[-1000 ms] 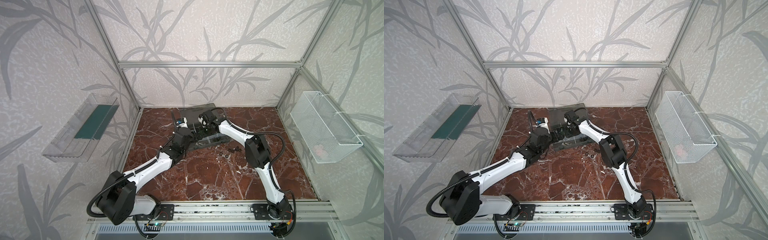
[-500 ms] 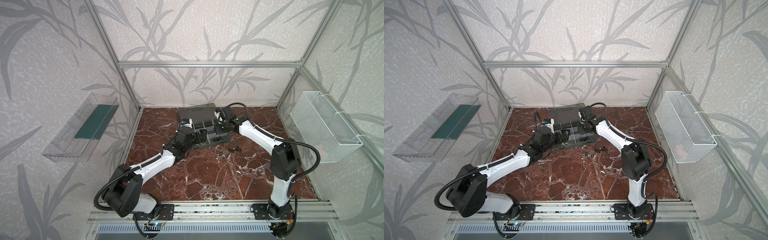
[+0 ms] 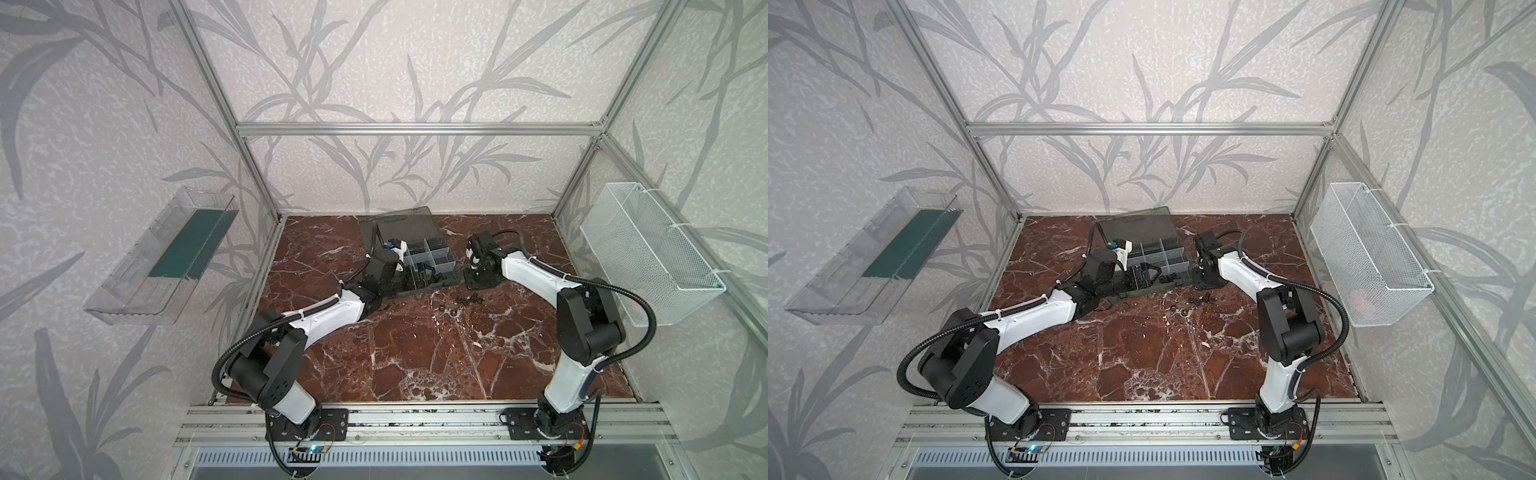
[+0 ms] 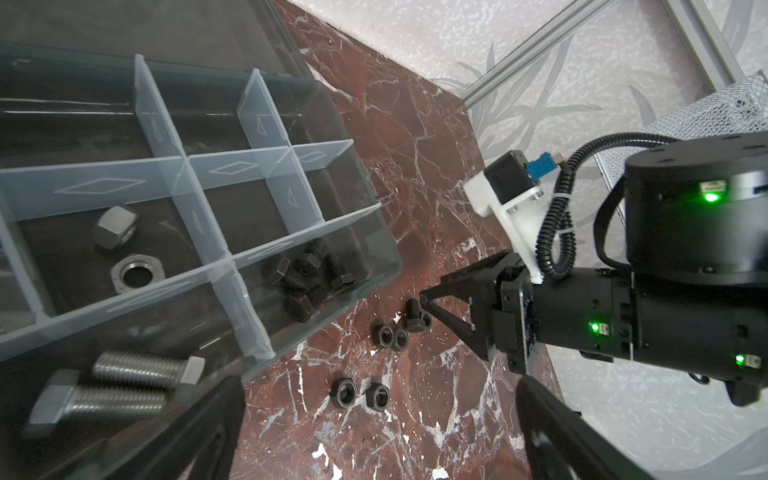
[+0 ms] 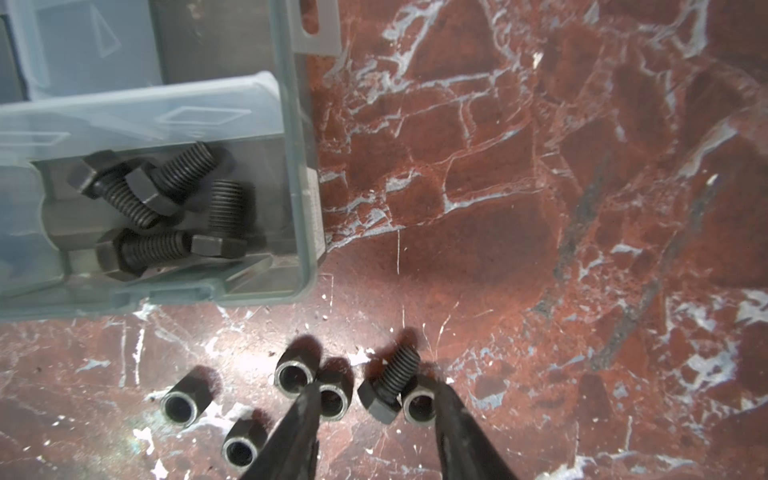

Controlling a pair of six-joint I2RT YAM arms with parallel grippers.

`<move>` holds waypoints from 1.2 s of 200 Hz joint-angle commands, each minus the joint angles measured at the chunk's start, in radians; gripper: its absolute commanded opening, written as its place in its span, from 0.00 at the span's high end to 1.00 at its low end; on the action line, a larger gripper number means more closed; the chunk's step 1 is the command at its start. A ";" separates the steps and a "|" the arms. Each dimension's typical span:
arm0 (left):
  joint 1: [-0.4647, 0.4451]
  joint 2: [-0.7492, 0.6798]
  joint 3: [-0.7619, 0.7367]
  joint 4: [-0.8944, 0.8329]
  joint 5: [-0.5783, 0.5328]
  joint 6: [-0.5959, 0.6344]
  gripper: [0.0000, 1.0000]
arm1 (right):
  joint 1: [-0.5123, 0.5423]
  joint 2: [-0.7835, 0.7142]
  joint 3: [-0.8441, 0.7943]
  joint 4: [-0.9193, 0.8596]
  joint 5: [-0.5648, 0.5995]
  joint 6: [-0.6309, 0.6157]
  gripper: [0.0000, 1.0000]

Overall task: Sort the screws and nuts into containers
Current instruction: 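Move the right gripper down over the black bolt on the table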

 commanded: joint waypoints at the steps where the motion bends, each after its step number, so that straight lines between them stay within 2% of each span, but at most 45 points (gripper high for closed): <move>1: -0.013 0.007 0.042 -0.026 0.024 0.023 0.01 | -0.006 0.045 -0.002 -0.025 0.001 -0.022 0.55; 142: -0.016 0.024 0.049 -0.042 0.016 0.021 0.01 | -0.024 0.078 -0.069 -0.026 0.011 -0.032 0.57; 240: -0.016 0.026 0.049 -0.047 0.011 0.023 0.01 | -0.022 0.115 -0.060 -0.032 -0.010 -0.044 0.68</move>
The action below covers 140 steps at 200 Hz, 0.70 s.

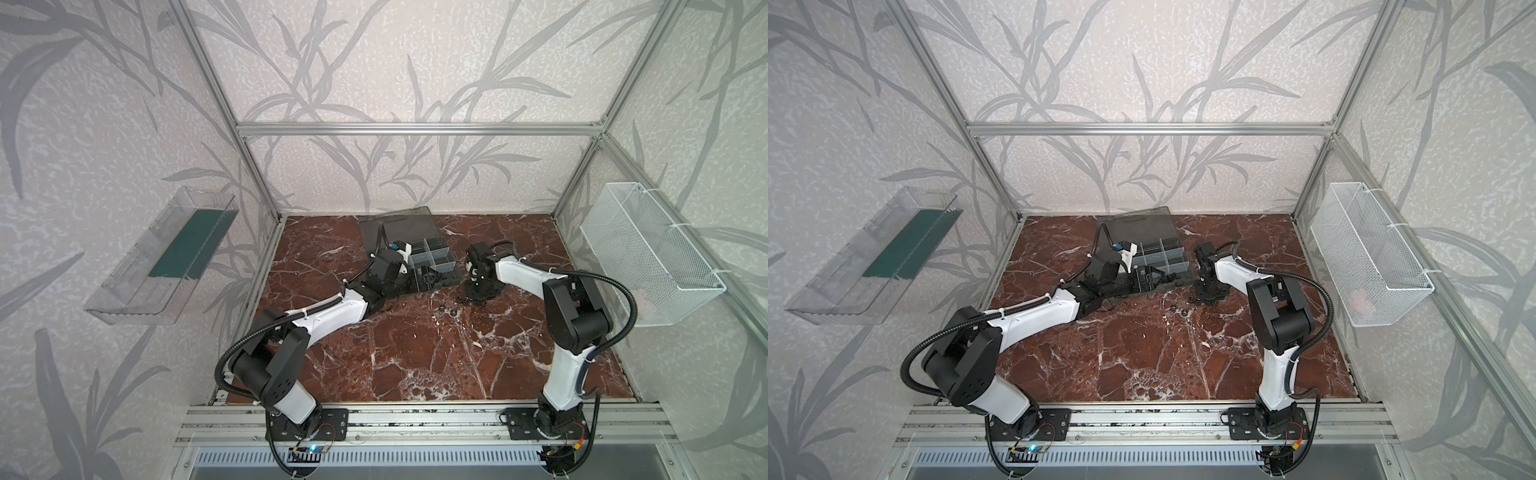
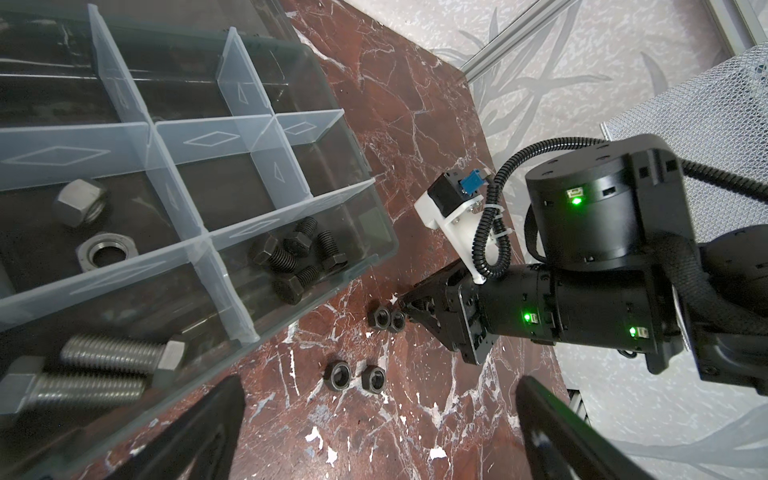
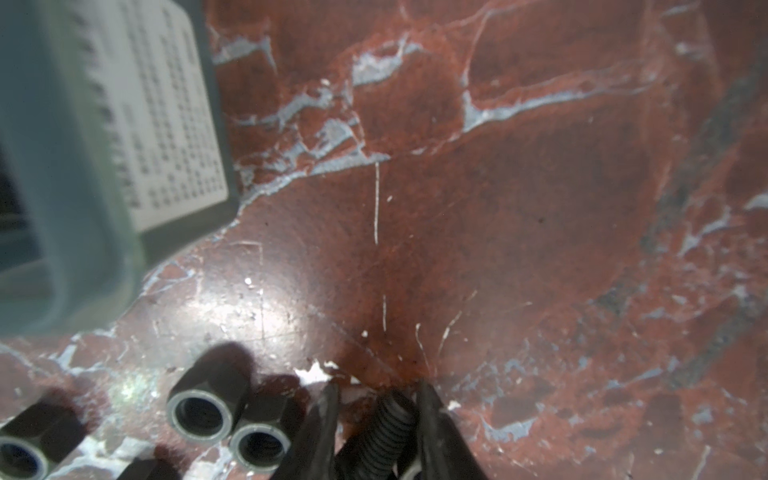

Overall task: Sort the screws and nuts into containers
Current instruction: 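Move the right gripper down over the black bolt on the table, then close the right gripper on the black bolt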

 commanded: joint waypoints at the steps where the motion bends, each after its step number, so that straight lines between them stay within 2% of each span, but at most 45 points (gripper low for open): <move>1: -0.002 0.007 0.029 -0.008 -0.003 0.007 0.01 | -0.001 0.029 -0.004 -0.034 -0.017 -0.011 0.68; 93: -0.002 -0.005 0.028 -0.015 -0.014 0.015 0.01 | 0.025 0.024 0.014 -0.064 0.004 -0.019 0.74; 140: -0.002 -0.006 0.028 -0.017 -0.017 0.016 0.01 | 0.026 0.036 0.022 -0.072 0.007 -0.030 0.84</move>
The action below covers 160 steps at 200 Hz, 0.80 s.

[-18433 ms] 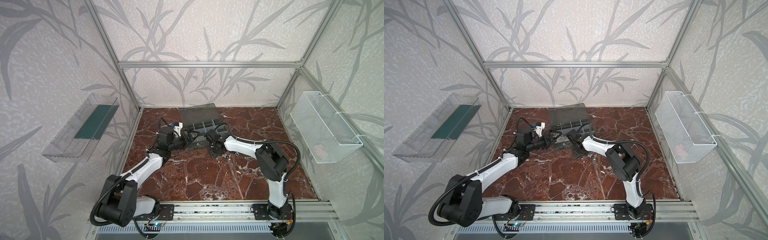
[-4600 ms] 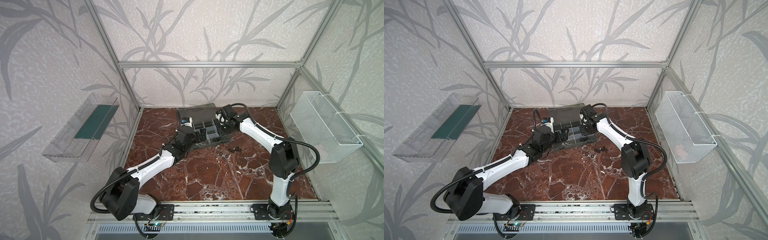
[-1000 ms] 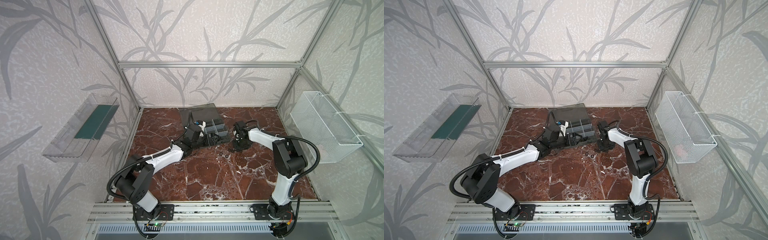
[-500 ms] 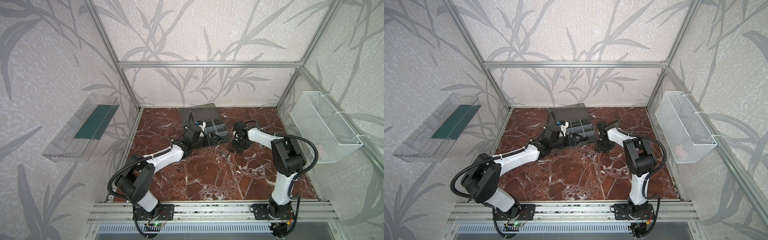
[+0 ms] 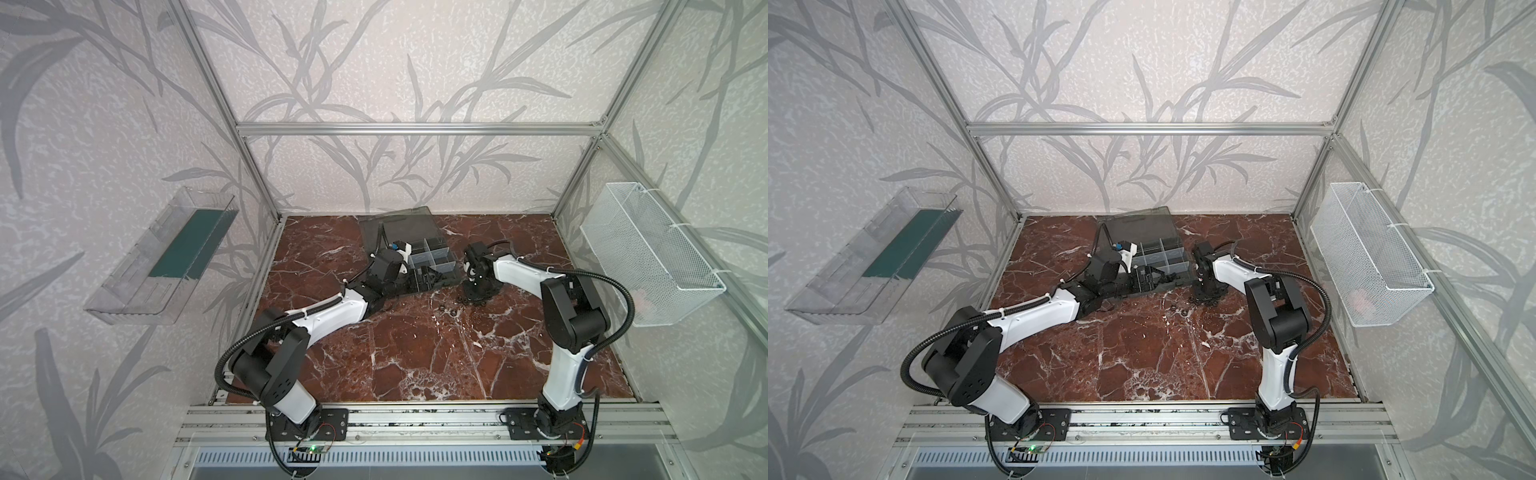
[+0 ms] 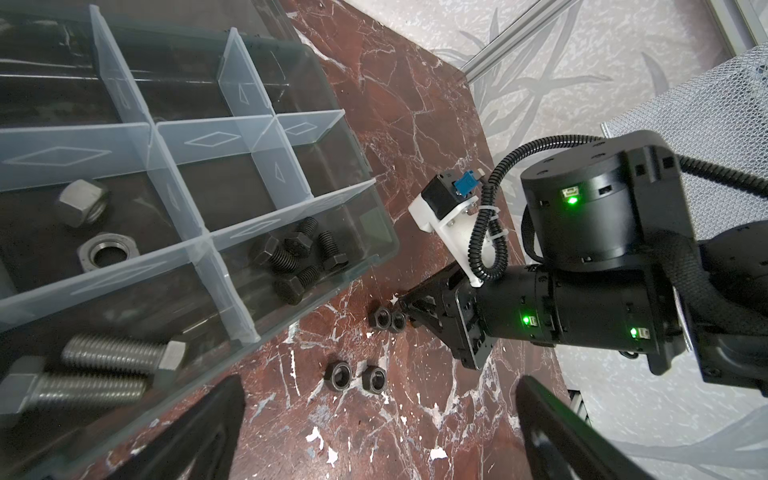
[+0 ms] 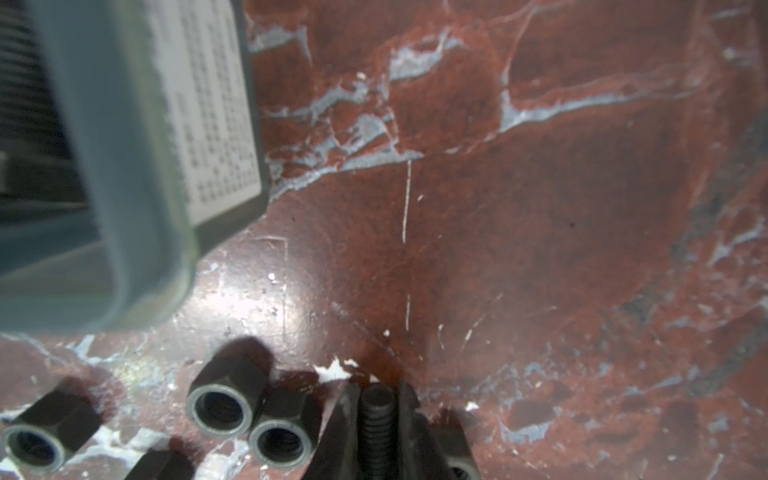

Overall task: Sort the screws and nuts into containers
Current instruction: 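Close the right gripper on the black bolt, then lift the black bolt and carry it over the black bolt compartment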

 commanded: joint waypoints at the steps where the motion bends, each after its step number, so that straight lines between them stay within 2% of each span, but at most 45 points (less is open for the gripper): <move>1: -0.002 -0.006 0.027 -0.016 -0.014 0.014 0.01 | 0.008 0.022 -0.002 -0.048 0.011 -0.013 0.84; 59: -0.002 -0.011 0.027 -0.016 -0.021 0.019 0.01 | 0.009 -0.008 0.028 -0.056 0.008 -0.015 0.97; 160: -0.002 -0.080 0.026 -0.052 -0.100 0.112 0.01 | 0.015 -0.071 0.239 -0.099 -0.073 0.023 0.98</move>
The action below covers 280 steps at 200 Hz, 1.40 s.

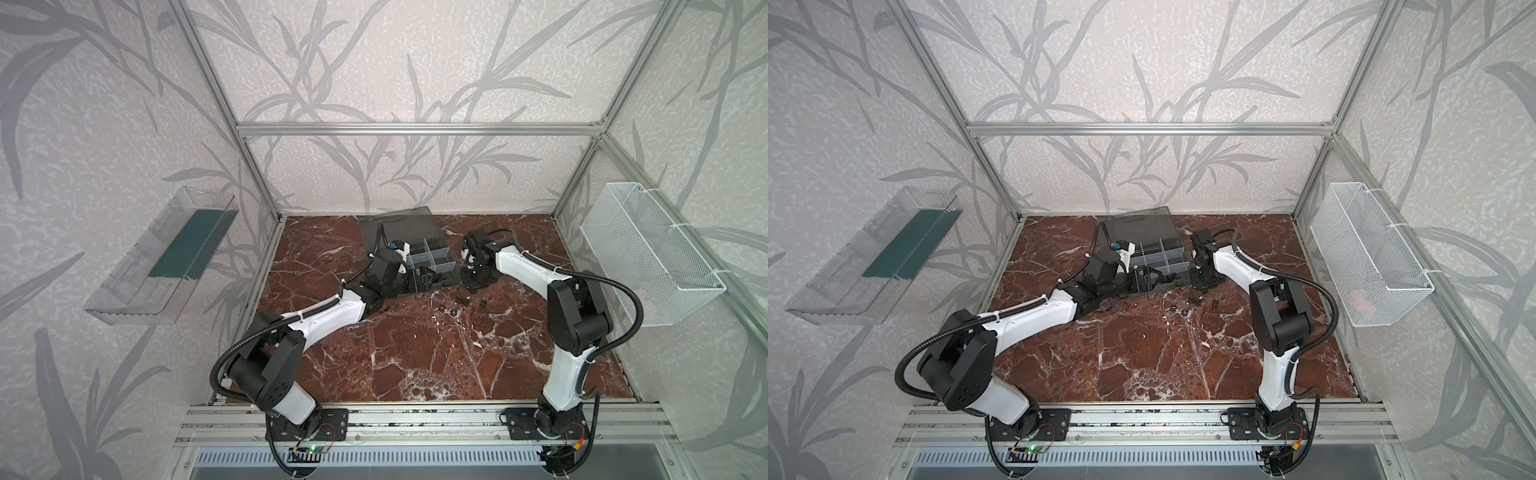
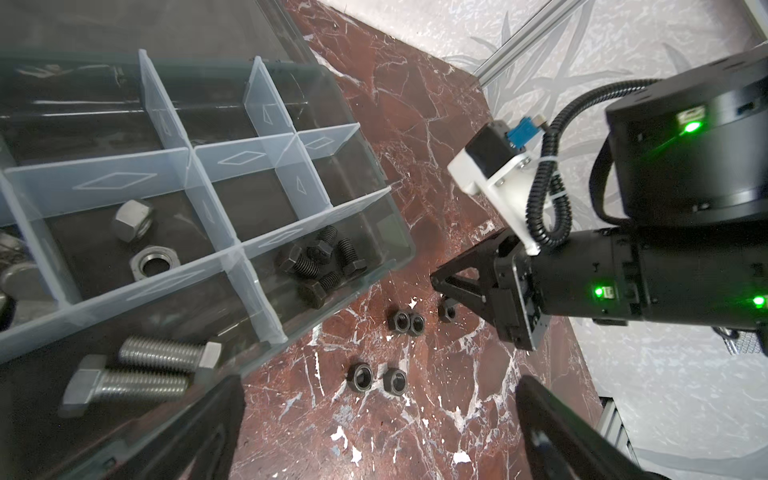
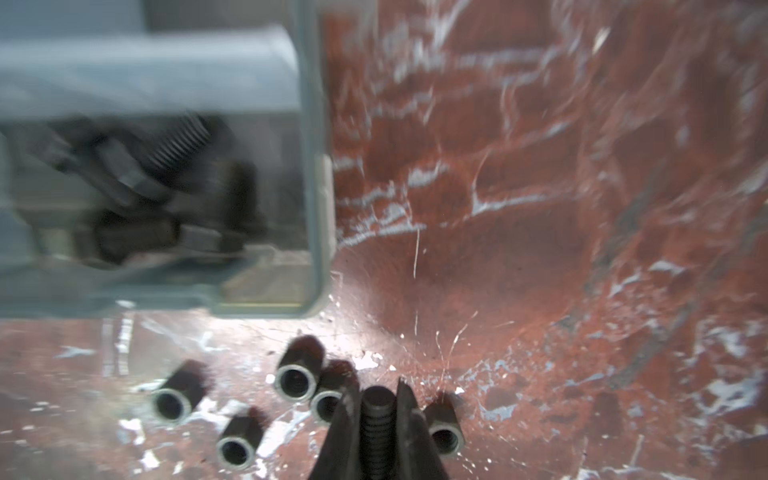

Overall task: Sort the screws and nuts into containers
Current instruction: 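Lift the black bolt and carry it over the black bolt compartment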

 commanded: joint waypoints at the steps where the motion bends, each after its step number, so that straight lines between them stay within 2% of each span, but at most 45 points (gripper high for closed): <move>1: -0.002 -0.045 0.026 -0.009 -0.041 0.042 0.01 | 0.010 -0.043 0.084 -0.024 -0.038 0.030 0.98; 54: 0.000 -0.055 0.025 -0.014 -0.059 0.060 0.01 | 0.025 0.041 0.289 0.014 -0.104 0.127 0.98; 117: 0.000 -0.052 0.025 -0.014 -0.063 0.069 0.01 | 0.053 0.091 0.197 0.145 -0.113 0.150 0.97; 162: -0.002 -0.028 0.032 -0.018 -0.048 0.064 0.01 | 0.053 0.119 0.192 0.154 -0.100 0.123 0.96; 251: -0.005 -0.023 0.032 -0.023 -0.056 0.073 0.01 | 0.055 0.155 0.154 0.181 -0.083 0.124 0.88; 280: -0.008 -0.023 0.032 -0.026 -0.063 0.079 0.01 | 0.056 0.158 0.156 0.179 -0.082 0.126 0.82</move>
